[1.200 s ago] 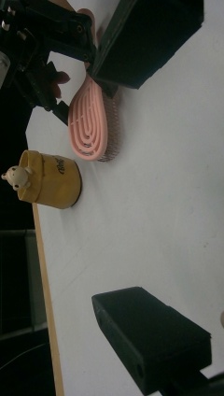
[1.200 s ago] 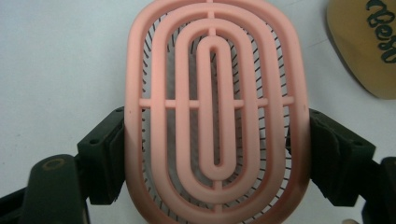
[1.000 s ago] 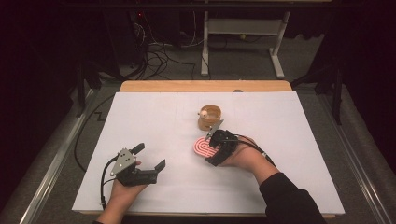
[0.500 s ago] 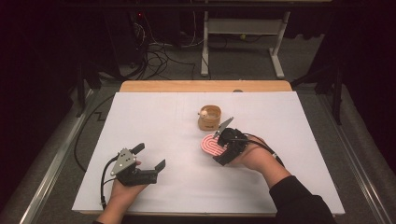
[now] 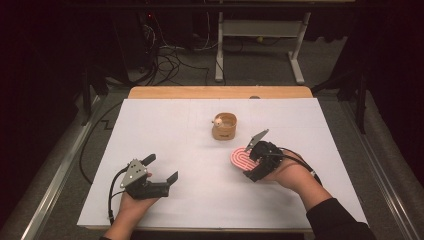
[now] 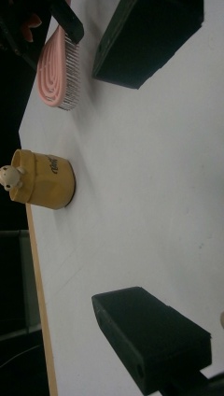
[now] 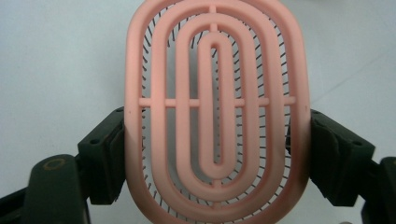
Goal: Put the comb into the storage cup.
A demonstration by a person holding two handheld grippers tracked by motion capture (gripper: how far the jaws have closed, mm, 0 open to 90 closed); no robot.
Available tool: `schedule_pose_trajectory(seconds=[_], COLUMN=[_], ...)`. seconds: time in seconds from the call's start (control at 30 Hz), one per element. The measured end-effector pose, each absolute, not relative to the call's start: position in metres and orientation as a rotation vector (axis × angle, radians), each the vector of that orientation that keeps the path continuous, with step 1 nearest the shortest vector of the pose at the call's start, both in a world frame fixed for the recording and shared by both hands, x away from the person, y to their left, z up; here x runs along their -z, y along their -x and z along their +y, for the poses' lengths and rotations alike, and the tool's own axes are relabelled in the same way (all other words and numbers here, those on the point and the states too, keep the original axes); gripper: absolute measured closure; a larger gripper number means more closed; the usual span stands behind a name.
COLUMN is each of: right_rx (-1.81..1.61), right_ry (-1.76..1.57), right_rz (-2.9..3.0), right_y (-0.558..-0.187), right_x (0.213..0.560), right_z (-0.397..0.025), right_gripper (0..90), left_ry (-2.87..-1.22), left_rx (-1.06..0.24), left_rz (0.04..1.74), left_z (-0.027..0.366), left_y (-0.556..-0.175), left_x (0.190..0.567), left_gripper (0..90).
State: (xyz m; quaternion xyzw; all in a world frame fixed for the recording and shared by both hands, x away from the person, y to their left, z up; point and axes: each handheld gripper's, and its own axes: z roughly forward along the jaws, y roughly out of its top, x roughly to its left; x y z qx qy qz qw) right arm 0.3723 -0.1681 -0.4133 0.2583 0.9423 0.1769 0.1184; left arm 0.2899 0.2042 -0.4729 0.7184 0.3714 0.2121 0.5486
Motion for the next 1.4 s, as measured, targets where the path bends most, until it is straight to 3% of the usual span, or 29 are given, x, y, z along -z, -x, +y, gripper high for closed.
schedule_pose_trajectory(seconds=[0.57,1.4], right_rx=[-0.465,-0.701], right_ry=[-0.854,-0.908], right_rz=[2.729,2.572], right_y=[-0.36,-0.356], right_x=[0.414,0.417], right_z=[-0.207,-0.212], right_gripper=[19.9,19.9], left_ry=[-1.71,-1.709], left_rx=[-0.508,-0.511], left_rz=[0.883,0.885], left_z=[0.203,0.203], left_y=[-0.29,-0.29], left_x=[0.473,0.474], left_gripper=[0.0,0.0])
